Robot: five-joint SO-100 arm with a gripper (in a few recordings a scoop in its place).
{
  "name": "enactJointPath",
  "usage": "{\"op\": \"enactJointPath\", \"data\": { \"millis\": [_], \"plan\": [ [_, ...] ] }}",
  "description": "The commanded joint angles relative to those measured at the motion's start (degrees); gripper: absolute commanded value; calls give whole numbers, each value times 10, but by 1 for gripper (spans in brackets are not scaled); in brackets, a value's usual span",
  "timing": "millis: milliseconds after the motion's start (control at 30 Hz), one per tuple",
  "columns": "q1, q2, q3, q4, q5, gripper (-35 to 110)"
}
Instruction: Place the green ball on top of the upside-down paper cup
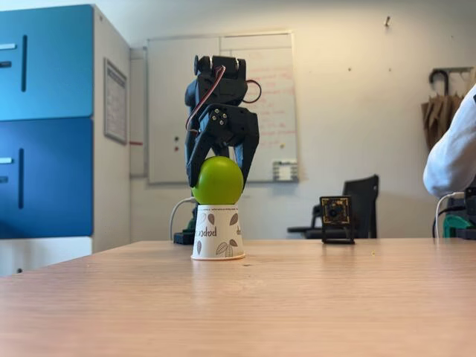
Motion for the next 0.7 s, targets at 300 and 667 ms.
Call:
{"op": "enactJointPath", "data": {
  "millis": [300, 667],
  "plan": [
    [-6, 103, 36, 2, 0, 39],
    [-21, 129, 38, 8, 3, 43]
  ]
}}
